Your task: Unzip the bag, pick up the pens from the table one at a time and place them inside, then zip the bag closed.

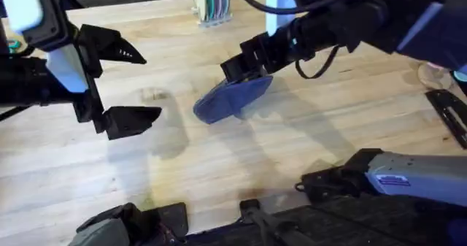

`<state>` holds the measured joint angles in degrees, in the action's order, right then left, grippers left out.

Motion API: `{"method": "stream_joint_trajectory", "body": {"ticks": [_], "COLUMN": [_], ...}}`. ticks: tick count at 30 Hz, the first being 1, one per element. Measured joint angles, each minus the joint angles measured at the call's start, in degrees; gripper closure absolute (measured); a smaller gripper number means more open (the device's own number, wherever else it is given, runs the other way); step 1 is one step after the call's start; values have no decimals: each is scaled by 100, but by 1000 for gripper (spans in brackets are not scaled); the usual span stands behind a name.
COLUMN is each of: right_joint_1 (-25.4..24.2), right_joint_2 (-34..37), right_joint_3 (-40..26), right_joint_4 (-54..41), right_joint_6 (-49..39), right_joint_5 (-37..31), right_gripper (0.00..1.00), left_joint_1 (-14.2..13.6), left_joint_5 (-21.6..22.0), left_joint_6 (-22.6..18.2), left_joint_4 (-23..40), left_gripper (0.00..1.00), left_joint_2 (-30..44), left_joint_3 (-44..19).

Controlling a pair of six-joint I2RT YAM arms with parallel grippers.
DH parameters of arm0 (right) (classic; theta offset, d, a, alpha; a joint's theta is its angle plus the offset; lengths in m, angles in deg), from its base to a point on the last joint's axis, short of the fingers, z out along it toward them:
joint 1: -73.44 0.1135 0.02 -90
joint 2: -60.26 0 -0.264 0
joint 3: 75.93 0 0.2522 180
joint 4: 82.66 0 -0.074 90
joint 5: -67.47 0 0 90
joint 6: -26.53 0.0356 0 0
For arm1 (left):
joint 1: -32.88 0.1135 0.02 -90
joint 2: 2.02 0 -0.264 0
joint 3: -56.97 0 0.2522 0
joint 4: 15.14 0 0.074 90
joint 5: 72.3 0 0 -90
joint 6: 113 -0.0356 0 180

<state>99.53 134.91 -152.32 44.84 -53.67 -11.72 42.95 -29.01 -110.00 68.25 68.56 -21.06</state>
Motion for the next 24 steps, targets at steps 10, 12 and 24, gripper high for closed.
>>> {"method": "stream_joint_trajectory", "body": {"ticks": [10, 12, 24], "right_joint_1": [0, 0, 0], "right_joint_2": [493, 605, 997], "right_joint_3": [0, 0, 0], "right_joint_4": [9, 11, 157], "right_joint_6": [-2, -2, -2], "right_joint_5": [248, 331, 506], "right_gripper": [4, 4, 4], "left_joint_1": [0, 0, 0], "left_joint_5": [4, 4, 4], "left_joint_6": [0, 0, 0], "left_joint_4": [28, 28, 28], "left_gripper": [6, 7, 7], "left_joint_2": [0, 0, 0], "left_joint_3": [0, 0, 0]}}
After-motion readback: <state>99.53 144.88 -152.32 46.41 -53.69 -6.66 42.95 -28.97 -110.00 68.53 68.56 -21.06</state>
